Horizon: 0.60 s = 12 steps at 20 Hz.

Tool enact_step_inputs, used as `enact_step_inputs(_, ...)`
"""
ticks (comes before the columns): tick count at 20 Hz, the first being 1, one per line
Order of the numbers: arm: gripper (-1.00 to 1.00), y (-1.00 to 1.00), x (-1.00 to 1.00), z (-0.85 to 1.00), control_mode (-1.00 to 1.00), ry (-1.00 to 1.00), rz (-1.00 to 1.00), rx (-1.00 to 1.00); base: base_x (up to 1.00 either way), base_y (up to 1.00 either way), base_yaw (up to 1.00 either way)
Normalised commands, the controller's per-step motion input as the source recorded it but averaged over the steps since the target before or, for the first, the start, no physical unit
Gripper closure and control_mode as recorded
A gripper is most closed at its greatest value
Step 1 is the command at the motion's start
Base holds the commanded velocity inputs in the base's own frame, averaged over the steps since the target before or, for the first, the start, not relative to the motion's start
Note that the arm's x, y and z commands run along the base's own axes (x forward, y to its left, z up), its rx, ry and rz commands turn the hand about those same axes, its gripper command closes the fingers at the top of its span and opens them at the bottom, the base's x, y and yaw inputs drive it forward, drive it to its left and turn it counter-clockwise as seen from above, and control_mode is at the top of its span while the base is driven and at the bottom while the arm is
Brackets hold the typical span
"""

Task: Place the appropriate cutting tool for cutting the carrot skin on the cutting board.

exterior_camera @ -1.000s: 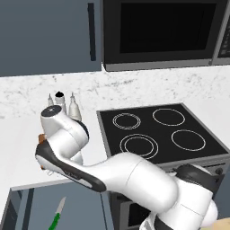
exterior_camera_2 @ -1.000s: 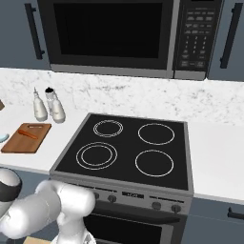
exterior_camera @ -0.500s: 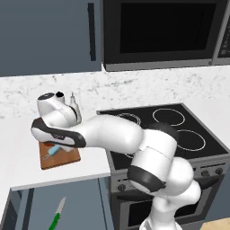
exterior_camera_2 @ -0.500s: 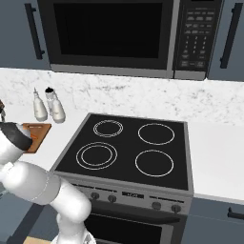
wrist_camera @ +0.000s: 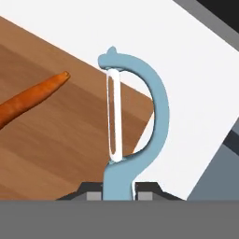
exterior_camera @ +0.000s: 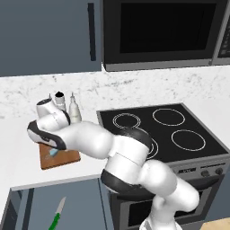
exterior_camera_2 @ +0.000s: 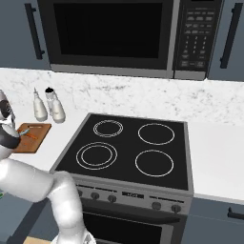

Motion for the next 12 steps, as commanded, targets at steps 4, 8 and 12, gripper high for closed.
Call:
enact_step_inputs(4,1.0,0.0,0.52,-0.4,-1.0,0.04,-0.04,0.0,0.0,0.0,0.0)
enact_step_inputs(8,1.0,0.0,0.22,-0.46,-1.0,0.01,-0.02,0.0,0.0,0.0,0.0)
enact_step_inputs(12,-1.0,0.0,-0.01,-0.45,-1.0,-0.01,0.0,0.0,0.0,0.0,0.0)
